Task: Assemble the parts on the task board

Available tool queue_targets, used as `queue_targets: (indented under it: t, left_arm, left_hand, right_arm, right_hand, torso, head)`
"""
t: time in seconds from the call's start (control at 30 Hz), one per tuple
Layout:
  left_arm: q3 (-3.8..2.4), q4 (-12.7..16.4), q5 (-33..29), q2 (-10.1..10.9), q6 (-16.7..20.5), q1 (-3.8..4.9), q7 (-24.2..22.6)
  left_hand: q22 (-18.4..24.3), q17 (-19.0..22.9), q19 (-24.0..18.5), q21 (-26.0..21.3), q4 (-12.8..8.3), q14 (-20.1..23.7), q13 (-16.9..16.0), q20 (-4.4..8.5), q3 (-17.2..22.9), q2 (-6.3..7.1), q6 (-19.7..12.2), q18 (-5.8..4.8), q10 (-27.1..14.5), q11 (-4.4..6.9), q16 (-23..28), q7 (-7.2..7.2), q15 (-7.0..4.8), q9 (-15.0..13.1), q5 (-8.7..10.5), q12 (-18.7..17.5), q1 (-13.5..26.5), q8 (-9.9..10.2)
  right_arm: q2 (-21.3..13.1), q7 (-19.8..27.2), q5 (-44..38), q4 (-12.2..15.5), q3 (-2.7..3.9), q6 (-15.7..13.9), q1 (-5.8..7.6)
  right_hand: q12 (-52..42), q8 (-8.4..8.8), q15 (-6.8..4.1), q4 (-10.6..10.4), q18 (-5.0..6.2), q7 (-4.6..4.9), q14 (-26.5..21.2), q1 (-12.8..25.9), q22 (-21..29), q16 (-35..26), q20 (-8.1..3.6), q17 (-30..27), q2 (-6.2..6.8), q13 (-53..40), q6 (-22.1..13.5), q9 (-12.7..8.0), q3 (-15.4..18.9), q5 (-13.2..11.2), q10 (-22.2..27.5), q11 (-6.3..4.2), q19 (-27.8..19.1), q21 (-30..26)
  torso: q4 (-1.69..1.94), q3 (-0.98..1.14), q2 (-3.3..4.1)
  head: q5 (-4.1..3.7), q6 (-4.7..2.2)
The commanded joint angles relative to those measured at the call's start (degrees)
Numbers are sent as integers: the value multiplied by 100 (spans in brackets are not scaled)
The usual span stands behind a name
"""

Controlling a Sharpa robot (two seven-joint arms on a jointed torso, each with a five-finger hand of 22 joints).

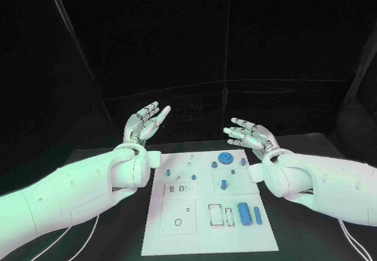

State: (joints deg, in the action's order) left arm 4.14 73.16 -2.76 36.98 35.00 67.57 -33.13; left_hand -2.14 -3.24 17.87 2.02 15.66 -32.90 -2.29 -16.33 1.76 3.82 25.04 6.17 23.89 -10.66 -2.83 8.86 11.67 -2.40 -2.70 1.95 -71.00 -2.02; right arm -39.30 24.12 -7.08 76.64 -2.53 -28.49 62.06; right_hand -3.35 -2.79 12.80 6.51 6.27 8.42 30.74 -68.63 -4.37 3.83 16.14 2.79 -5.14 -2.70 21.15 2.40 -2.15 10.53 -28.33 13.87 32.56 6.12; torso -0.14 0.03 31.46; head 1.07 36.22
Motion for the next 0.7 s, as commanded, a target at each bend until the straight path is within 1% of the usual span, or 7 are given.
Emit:
queue_targets:
  t: [0.03,0.07,0.17,0.23,0.3,0.33,0.7]
  left_arm:
    - [5,-69,-99,-33,-462,36,-338]
    - [5,-69,-99,-33,-462,36,-338]
    - [5,-69,-99,-33,-462,36,-338]
    - [5,-69,-99,-33,-462,36,-338]
    - [5,-69,-99,-33,-462,36,-338]
    - [6,78,-117,234,-714,53,-302]
    - [7,621,-18,627,-951,52,-257]
  left_hand:
    - [-49,-62,323,87,64,-519,-31,-40,24,-16,237,152,327,-110,-101,403,85,-25,-34,68,-261,-65]
    - [-85,-121,576,153,53,-1004,-63,-43,28,-35,410,193,678,-243,-214,464,88,-43,-39,128,-289,-94]
    - [-194,-163,1357,363,25,-1345,-99,-38,24,-67,743,232,1253,-315,-346,516,64,-70,-40,207,-343,-144]
    - [-338,-216,2298,679,-38,-1780,-165,-21,16,-116,1315,344,2190,-232,-517,569,-61,-122,-39,368,-419,-248]
    - [-416,-260,2743,910,-154,-2176,-185,33,20,-168,2044,419,2690,-122,-669,529,-194,-186,-90,497,-525,-395]
    - [-446,-285,2932,1005,-213,-2364,-188,82,24,-190,2354,427,2861,-70,-741,493,-255,-214,-151,553,-569,-474]
    - [-478,-574,3805,1336,-540,-3413,-166,402,-68,-355,3089,447,3823,220,-966,278,-599,-168,-185,654,-653,-606]
  right_arm:
    - [76,-339,-608,-187,-22,1103,45]
    - [97,-367,-653,-238,-31,1193,53]
    - [132,-414,-729,-322,-46,1342,67]
    - [150,-438,-768,-367,-54,1420,74]
    - [155,-445,-779,-379,-56,1442,76]
    - [12,-376,-2926,-574,-54,669,386]
    - [-57,-796,-4522,-476,-53,717,717]
  right_hand:
    - [-358,-321,-233,476,394,612,2071,-698,-176,360,24,107,-34,-117,1929,162,-141,49,-2176,-167,1201,504]
    - [-386,-368,-275,519,420,585,2215,-729,-193,388,8,107,-41,-114,2213,180,-166,51,-2313,-205,1315,565]
    - [-390,-419,-363,620,435,521,2514,-755,-215,400,-60,93,-51,-94,2758,186,-232,46,-2597,-285,1548,683]
    - [-371,-410,-449,712,435,471,2775,-753,-246,415,-151,94,-50,-91,2950,165,-305,68,-2823,-348,1779,809]
    - [-320,-388,-517,805,422,449,2957,-738,-272,396,-224,89,-54,-87,3096,149,-404,156,-2979,-380,1941,908]
    - [-292,-378,-554,850,420,439,3084,-715,-292,403,-269,95,-50,-85,3172,146,-456,181,-3059,-403,2027,968]
    - [-157,-302,-912,999,421,263,4212,-568,-612,552,-658,269,112,-107,3736,160,-815,122,-3879,-668,2633,1665]
  torso:
    - [-1,0,1]
    - [-1,0,1]
    - [-1,0,1]
    - [-1,0,1]
    - [-1,0,1]
    - [-23,5,97]
    - [-19,33,393]
  head:
    - [0,-1]
    - [0,-1]
    - [0,-1]
    - [0,-1]
    - [0,-1]
    - [-79,3]
    - [-86,-108]
